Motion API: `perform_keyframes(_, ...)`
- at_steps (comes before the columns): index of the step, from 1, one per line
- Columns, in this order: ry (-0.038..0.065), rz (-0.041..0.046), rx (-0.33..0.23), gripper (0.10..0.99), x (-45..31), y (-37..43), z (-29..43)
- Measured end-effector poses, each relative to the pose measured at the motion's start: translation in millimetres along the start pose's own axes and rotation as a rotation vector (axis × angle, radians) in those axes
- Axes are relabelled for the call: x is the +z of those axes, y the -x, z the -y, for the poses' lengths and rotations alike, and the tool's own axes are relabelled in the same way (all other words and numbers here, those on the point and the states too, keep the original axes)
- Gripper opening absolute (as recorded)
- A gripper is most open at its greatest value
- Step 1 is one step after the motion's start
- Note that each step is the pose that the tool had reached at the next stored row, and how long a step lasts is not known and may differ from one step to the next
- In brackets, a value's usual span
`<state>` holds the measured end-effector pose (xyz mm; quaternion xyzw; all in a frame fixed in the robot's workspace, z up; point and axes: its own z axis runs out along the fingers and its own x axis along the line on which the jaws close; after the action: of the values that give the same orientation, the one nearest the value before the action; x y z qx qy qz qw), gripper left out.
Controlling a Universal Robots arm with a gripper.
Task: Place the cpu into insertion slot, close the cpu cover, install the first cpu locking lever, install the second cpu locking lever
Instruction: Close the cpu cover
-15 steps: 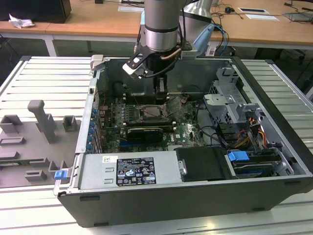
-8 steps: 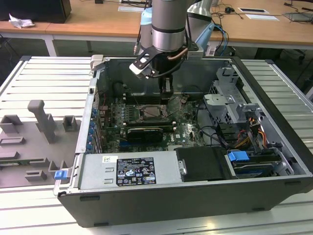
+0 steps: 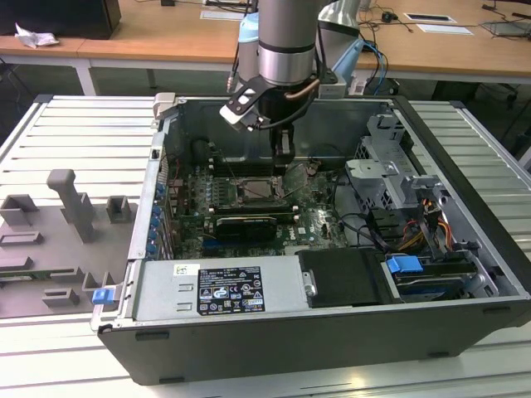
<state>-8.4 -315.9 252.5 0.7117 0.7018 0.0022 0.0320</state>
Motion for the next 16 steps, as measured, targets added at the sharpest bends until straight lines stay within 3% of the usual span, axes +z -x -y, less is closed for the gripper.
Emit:
perform_keyframes(7,0.000,0.0017,0.000,0.106,-10.8,0.5,-0.5)
perform_keyframes(12,0.000,0.0026,0.000,0.106,-13.1,0.5,-1.8)
perform_keyframes(16,-0.002,0.0029,0.000,0.106,-12.8,0.4,-10.0)
